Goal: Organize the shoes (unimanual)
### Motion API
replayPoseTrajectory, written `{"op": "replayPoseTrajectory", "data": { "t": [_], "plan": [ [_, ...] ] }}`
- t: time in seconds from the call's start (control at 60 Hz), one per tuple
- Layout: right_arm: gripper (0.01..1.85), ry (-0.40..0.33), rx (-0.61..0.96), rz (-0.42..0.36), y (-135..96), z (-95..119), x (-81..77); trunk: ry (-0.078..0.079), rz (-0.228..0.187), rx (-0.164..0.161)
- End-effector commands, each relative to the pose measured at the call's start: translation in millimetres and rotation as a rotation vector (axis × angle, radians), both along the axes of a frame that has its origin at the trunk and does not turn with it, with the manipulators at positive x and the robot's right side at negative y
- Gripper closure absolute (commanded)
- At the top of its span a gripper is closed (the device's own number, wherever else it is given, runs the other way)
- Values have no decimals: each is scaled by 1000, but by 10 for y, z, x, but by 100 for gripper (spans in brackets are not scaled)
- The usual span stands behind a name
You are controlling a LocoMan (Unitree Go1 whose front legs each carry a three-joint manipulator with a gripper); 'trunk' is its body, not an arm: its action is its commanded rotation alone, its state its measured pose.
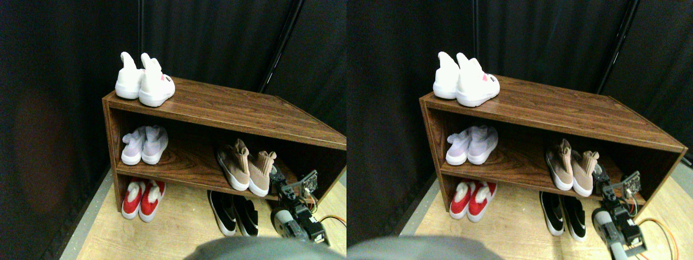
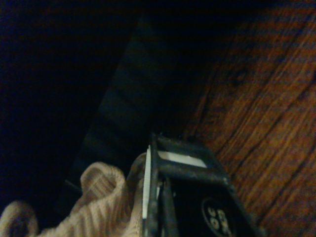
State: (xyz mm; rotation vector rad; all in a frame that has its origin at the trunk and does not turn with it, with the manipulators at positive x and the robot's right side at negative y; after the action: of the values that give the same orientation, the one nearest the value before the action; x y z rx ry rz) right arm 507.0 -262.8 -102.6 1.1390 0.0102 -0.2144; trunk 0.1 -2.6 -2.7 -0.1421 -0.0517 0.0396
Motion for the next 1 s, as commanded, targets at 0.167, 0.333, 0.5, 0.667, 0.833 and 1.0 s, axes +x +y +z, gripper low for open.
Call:
{"op": "replayPoseTrajectory", "data": {
  "t": [0.167,0.333,0.5,0.667,0.833,1.0],
  "plan": [
    [180,-51,-101,-31,-240,69,-7,-10,-16,5],
    [180,-96,-132,-7,-299,172,-87,-16,-28,15],
    [180,-165,-89,49,-282,294,-342,-12,-46,25],
    [180,-236,-80,131,-294,396,-707,-15,-55,28],
    [180,-274,-51,182,-343,403,-1027,-4,-66,33],
    [180,-271,-38,197,-340,364,-1262,16,-68,37]
  ]
}}
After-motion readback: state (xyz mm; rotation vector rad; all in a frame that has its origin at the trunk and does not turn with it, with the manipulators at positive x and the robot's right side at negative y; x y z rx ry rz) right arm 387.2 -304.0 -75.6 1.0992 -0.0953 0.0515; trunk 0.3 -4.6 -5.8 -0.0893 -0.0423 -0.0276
